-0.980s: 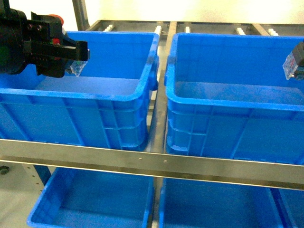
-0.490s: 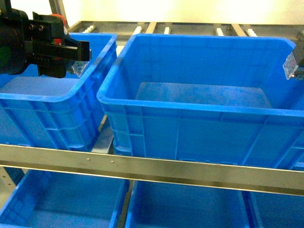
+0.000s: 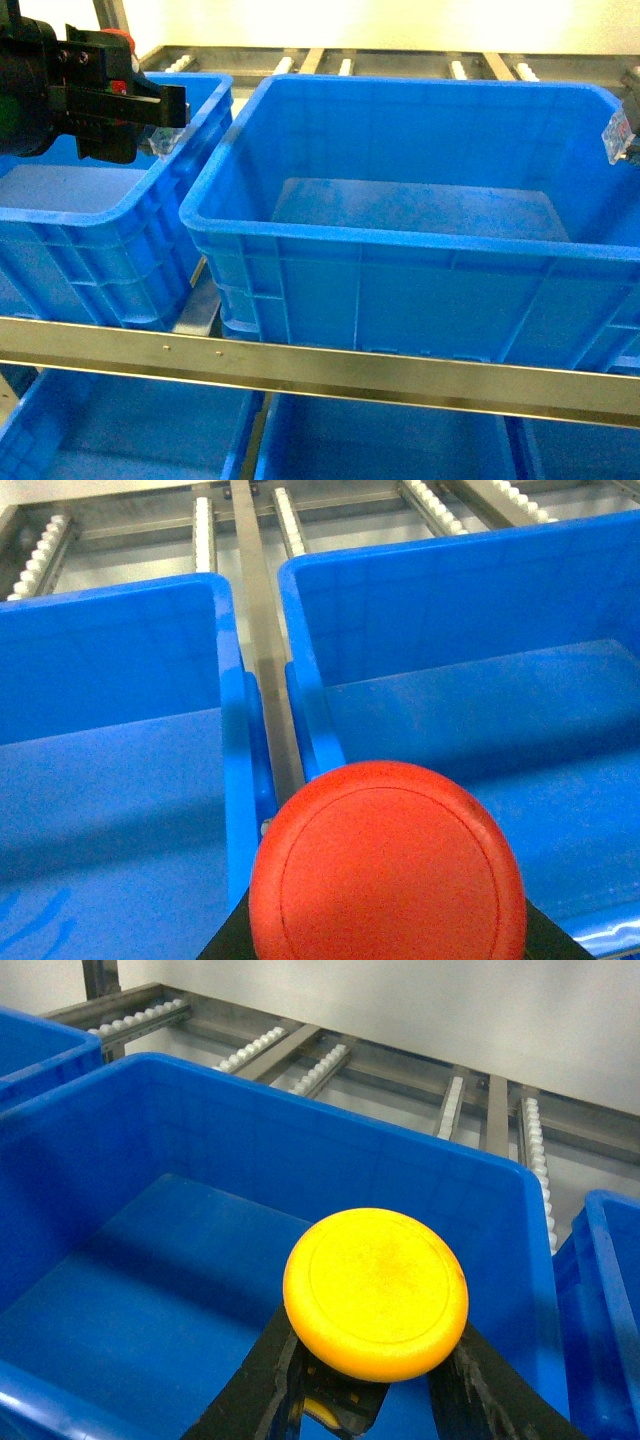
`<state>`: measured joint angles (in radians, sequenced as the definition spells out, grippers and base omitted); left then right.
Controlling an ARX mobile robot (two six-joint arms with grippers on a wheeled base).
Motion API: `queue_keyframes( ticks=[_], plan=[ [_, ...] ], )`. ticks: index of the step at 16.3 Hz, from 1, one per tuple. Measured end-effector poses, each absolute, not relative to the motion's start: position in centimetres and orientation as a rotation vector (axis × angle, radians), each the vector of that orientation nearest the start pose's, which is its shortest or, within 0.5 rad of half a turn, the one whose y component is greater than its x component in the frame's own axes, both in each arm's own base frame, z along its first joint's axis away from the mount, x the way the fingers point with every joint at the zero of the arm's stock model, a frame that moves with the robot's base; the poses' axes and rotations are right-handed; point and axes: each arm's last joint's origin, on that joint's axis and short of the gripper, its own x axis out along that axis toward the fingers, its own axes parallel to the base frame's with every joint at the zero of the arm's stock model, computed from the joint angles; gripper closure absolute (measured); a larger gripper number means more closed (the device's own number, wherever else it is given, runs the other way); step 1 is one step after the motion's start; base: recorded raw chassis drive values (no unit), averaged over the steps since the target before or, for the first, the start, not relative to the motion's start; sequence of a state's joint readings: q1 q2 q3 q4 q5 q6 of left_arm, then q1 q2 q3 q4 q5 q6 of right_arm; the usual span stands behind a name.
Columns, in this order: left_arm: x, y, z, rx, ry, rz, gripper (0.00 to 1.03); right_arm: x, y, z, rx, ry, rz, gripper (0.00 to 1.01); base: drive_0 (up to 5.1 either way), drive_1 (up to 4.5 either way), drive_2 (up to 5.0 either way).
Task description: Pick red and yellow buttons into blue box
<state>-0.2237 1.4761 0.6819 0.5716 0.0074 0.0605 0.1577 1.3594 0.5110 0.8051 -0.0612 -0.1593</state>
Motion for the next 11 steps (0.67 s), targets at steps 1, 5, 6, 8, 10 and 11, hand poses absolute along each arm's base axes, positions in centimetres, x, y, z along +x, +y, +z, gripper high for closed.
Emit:
queue_keyframes(
  ticks=[1, 5, 6, 8, 10, 11],
  plan=[
    [29.6, -6.8, 21.2, 0.084, 0.217, -0.242, 0.79, 26.5, 4.4, 21.3, -0.161, 0.03, 0.224, 0.75, 0.0, 0.0, 0.0],
    [29.6, -6.8, 21.1, 0.085, 0.222, -0.238, 0.79, 26.5, 4.4, 21.1, -0.161, 0.041, 0.225, 0.75, 0.0, 0.0, 0.0],
    [29.7, -6.7, 21.0, 0.085, 0.224, -0.235, 0.79, 26.5, 4.4, 21.0, -0.161, 0.042, 0.226, 0.75, 0.0, 0.0, 0.0],
    [29.7, -6.7, 21.1, 0.085, 0.221, -0.235, 0.79, 26.5, 4.4, 21.0, -0.165, 0.044, 0.224, 0.75, 0.0, 0.0, 0.0],
    [29.7, -6.8, 21.1, 0.085, 0.22, -0.237, 0.79, 27.3, 4.2, 20.7, -0.177, 0.059, 0.236, 0.75, 0.0, 0.0, 0.0],
    [29.7, -6.8, 21.1, 0.085, 0.22, -0.237, 0.79, 28.3, 4.4, 20.7, -0.184, 0.055, 0.255, 0.75, 0.0, 0.0, 0.0]
  ],
)
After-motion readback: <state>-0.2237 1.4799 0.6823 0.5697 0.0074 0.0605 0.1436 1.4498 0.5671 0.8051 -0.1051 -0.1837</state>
